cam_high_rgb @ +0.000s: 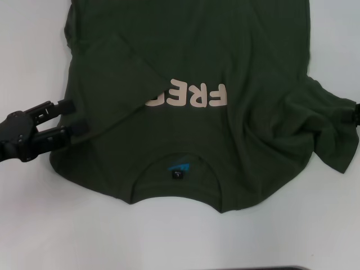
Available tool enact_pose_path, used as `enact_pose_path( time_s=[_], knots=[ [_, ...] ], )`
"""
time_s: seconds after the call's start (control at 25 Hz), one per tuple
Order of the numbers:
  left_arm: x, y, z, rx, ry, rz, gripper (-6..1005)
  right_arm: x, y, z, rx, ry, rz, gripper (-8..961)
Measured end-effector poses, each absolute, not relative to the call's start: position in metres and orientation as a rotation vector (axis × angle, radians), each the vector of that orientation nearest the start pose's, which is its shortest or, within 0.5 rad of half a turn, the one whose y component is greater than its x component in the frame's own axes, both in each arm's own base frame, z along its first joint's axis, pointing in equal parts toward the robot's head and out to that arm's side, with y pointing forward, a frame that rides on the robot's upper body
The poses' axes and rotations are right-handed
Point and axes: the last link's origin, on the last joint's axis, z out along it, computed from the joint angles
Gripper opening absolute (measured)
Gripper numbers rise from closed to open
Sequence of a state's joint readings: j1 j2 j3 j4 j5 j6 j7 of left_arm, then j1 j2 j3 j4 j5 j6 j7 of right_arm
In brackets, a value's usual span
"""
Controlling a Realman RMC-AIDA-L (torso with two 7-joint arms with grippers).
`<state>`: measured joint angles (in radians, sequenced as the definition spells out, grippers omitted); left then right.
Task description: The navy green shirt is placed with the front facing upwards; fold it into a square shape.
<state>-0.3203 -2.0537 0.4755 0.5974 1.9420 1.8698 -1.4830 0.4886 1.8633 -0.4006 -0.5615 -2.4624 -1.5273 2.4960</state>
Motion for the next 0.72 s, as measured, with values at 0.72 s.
enact_pose_path(
  time_s=[0.72],
  knots=[
    [-0.310, 0.243, 0.034, -2.524, -1.024, -1.111, 860, 0.387, 0.293, 0.114, -1.735, 2.185, 0.395, 11]
  ],
)
